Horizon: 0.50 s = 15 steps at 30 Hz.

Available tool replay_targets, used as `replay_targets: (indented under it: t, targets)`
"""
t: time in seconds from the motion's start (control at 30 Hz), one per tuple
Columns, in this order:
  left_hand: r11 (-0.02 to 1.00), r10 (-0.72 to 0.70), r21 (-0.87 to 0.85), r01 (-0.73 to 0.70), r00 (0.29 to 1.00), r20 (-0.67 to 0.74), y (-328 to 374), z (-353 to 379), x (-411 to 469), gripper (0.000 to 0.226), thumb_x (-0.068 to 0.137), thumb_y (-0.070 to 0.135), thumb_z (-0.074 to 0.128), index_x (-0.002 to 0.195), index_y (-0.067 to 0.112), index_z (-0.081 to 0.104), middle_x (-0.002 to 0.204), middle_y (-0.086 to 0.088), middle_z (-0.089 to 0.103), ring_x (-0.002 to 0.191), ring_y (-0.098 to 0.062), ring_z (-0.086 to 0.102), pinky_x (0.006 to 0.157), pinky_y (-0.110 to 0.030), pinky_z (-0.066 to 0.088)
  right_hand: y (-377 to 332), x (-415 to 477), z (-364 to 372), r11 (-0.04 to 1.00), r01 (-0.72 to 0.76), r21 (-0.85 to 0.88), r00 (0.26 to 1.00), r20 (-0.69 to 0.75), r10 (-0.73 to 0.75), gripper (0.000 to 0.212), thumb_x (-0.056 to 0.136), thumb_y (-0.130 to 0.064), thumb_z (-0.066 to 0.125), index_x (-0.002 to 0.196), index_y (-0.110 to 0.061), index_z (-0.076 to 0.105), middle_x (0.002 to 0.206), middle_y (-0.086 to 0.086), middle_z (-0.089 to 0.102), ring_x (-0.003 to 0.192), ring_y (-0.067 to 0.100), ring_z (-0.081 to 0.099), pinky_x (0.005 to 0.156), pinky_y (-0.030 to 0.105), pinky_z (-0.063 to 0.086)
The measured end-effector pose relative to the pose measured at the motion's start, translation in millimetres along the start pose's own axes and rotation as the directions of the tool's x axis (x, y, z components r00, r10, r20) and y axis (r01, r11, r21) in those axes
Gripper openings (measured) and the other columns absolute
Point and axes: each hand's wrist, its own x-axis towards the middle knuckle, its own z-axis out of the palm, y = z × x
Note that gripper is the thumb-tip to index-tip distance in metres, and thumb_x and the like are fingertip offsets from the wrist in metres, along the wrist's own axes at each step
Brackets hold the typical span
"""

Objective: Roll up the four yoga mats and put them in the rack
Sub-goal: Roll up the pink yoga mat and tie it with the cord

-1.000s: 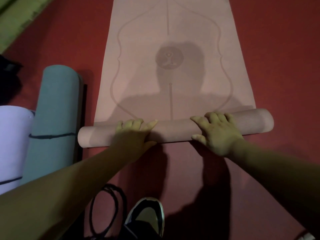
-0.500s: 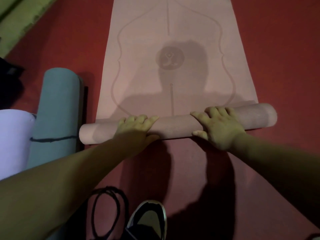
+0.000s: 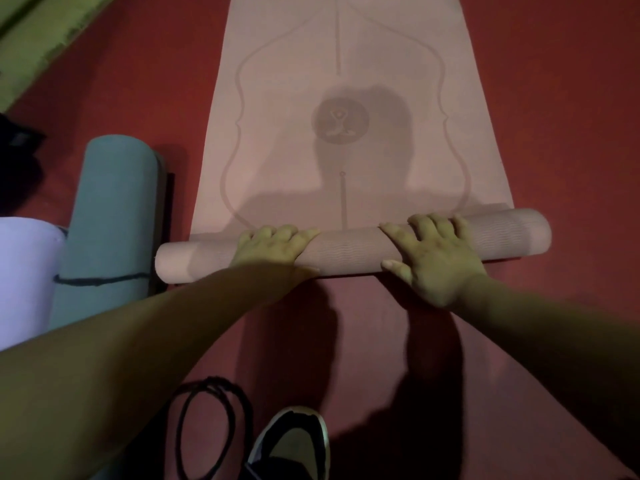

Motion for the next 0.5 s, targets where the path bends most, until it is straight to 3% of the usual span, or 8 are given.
replay_targets:
  t: [0.07,0.17,0.27,0.4,0.5]
  targets:
    - [1.0,0.0,0.001,0.0,0.998,-0.059,4.2,-0.2,-2.9,0.083,0.083,0.082,0.028,0.15,0.035,0.042,0.133,0.001,0.057,0.109,-0.031,0.057,0.09,-0.045,0.044,0.8,3.6,-3.0,1.0,-0.004,0.008,0.999,0.031,0.004,0.072,0.089,-0.076,0.022,0.149,-0.04,0.038,0.135,0.011,0.054,0.121,0.036,0.05,0.108,0.057,0.031]
    - [0.997,0.003,0.072,0.014,0.974,-0.225,13.6,7.2,-16.3,0.075,0.084,0.07,0.056,0.144,0.026,0.051,0.128,-0.012,0.059,0.105,-0.035,0.057,0.09,-0.05,0.045,2.2,7.8,-6.8,1.0,-0.016,0.012,0.997,0.081,0.015,0.076,0.086,-0.078,0.016,0.149,-0.042,0.035,0.137,0.007,0.052,0.124,0.034,0.047,0.108,0.055,0.029]
    - [0.993,-0.012,0.108,0.038,0.973,-0.232,17.8,11.3,-21.6,0.08,0.075,0.061,0.072,0.143,0.025,0.05,0.128,-0.012,0.059,0.108,-0.035,0.055,0.094,-0.05,0.042,2.0,10.4,-10.0,1.0,-0.016,0.013,0.995,0.097,0.014,0.081,0.082,-0.079,0.009,0.151,-0.043,0.031,0.142,0.007,0.048,0.13,0.033,0.043,0.11,0.055,0.026]
    - [0.998,0.015,0.067,-0.001,0.979,-0.204,6.4,11.0,-11.8,0.069,0.087,0.064,0.055,0.144,0.026,0.05,0.128,-0.01,0.06,0.104,-0.035,0.058,0.089,-0.048,0.043,1.9,6.8,-5.4,1.0,-0.018,0.013,0.998,0.062,0.017,0.078,0.086,-0.08,0.015,0.153,-0.041,0.028,0.147,0.013,0.044,0.135,0.037,0.039,0.113,0.061,0.022]
    - [1.0,0.013,0.024,-0.012,0.999,-0.047,-3.0,2.6,-2.3,0.076,0.088,0.072,0.034,0.151,0.03,0.041,0.134,-0.006,0.056,0.113,-0.033,0.056,0.092,-0.046,0.043,-0.8,5.9,-0.8,1.0,-0.018,0.012,0.999,0.039,0.018,0.076,0.088,-0.079,0.022,0.153,-0.04,0.028,0.146,0.015,0.046,0.135,0.039,0.038,0.114,0.064,0.019]
